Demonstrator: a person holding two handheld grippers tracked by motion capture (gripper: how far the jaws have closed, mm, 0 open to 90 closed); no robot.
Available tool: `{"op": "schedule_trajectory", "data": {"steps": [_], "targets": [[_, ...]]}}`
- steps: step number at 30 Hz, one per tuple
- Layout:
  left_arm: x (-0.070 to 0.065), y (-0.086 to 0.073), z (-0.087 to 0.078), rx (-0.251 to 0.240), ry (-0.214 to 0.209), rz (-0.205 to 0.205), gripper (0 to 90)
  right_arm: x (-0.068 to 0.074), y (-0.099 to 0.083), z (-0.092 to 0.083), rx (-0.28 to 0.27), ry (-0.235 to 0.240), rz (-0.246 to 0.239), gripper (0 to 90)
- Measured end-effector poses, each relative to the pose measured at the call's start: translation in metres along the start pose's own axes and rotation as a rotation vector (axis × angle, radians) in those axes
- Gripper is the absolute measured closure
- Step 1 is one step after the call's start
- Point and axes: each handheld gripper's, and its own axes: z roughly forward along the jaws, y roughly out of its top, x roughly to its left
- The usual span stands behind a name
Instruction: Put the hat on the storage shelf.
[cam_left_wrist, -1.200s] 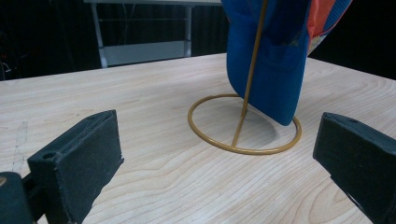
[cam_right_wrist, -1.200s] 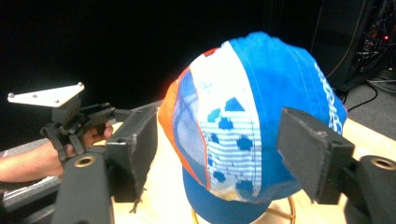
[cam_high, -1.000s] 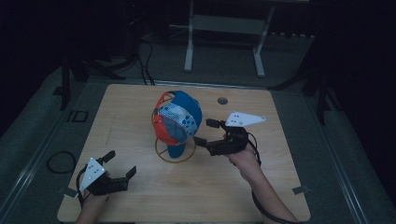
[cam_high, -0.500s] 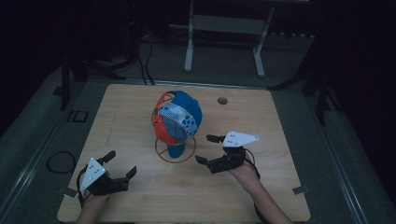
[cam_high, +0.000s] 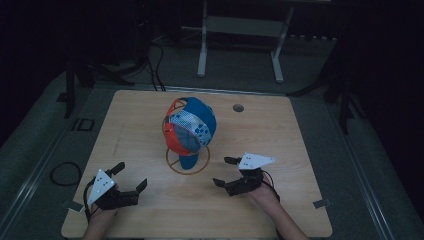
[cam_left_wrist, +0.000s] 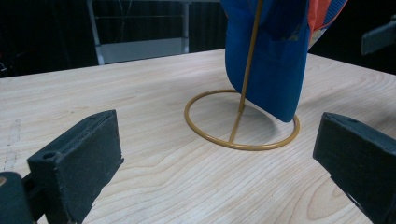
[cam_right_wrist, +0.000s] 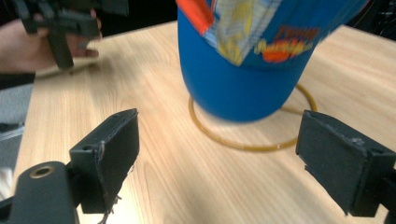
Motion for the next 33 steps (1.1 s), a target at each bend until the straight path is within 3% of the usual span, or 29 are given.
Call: {"op": "schedule_trajectory", "data": {"steps": [6, 16, 26, 28, 33], "targets": [[0.001, 0.0, 0.001, 0.0, -0.002, -0.005, 1.4, 0.0, -0.017, -0.002, 0.061, 0.001, -0.03, 13.4], [0.001, -0.001, 0.002, 0.009, -0.009, -0.004, 1.4, -0.002, -0.038, -0.009, 0.095, -0.006, -0.03, 13.3], [0.002, -0.002, 0.002, 0.007, -0.007, -0.01, 1.4, -0.007, -0.054, -0.018, 0.167, -0.069, -0.047, 13.2], [0.002, -0.002, 0.002, 0.008, -0.009, -0.011, 1.4, -0.007, -0.056, -0.02, 0.179, -0.089, -0.072, 13.3], [0.002, -0.002, 0.002, 0.009, -0.01, -0.011, 1.4, -0.009, -0.058, -0.023, 0.171, -0.096, -0.074, 13.3]]}}
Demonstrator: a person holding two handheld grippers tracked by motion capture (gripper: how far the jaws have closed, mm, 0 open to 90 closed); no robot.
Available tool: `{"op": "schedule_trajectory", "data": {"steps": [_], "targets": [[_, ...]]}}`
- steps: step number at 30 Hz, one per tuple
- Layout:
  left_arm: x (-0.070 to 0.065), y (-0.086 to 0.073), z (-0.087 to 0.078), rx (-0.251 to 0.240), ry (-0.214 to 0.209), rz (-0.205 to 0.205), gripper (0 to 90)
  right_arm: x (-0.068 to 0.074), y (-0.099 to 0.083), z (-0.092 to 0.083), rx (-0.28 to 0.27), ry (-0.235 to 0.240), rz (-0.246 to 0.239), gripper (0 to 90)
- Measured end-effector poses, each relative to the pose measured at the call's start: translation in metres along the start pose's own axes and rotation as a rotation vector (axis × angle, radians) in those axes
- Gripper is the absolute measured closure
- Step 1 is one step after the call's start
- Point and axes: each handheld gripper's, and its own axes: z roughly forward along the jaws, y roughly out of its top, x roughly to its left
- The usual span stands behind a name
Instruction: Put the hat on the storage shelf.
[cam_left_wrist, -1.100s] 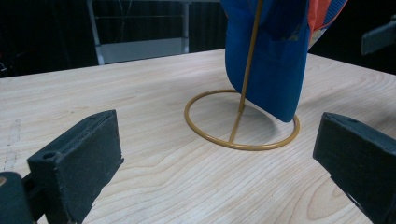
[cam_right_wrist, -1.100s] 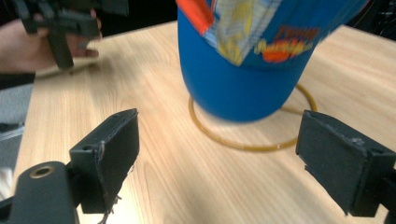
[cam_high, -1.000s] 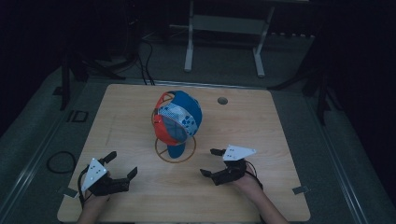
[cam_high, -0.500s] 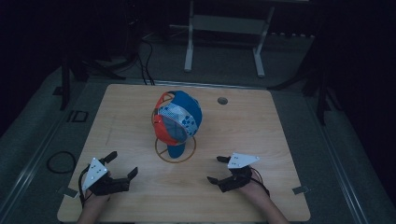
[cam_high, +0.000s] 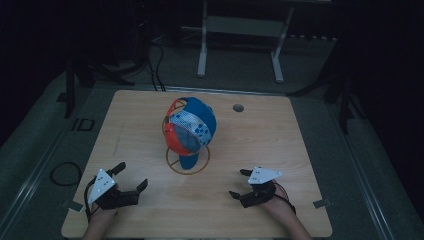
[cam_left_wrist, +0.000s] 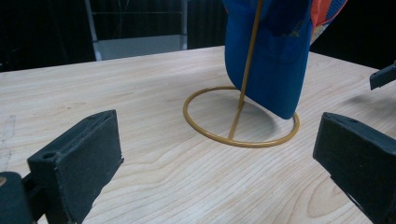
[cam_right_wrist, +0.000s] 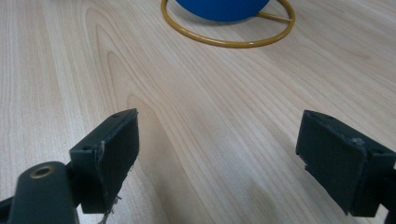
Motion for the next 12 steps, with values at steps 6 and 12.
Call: {"op": "schedule_trajectory", "data": {"steps": [6, 12], "targets": [[0.0003, -0.0001, -0.0013, 0.002, 0.0, 0.005, 1.4, -0.0014, -0.0018, -0.0023, -0.024, -0.013, 0.014, 13.3], [0.0014, -0.0002, -0.0019, -0.001, 0.001, 0.002, 1.4, -0.0006, -0.003, -0.0004, -0.016, -0.025, 0.006, 13.4]]}}
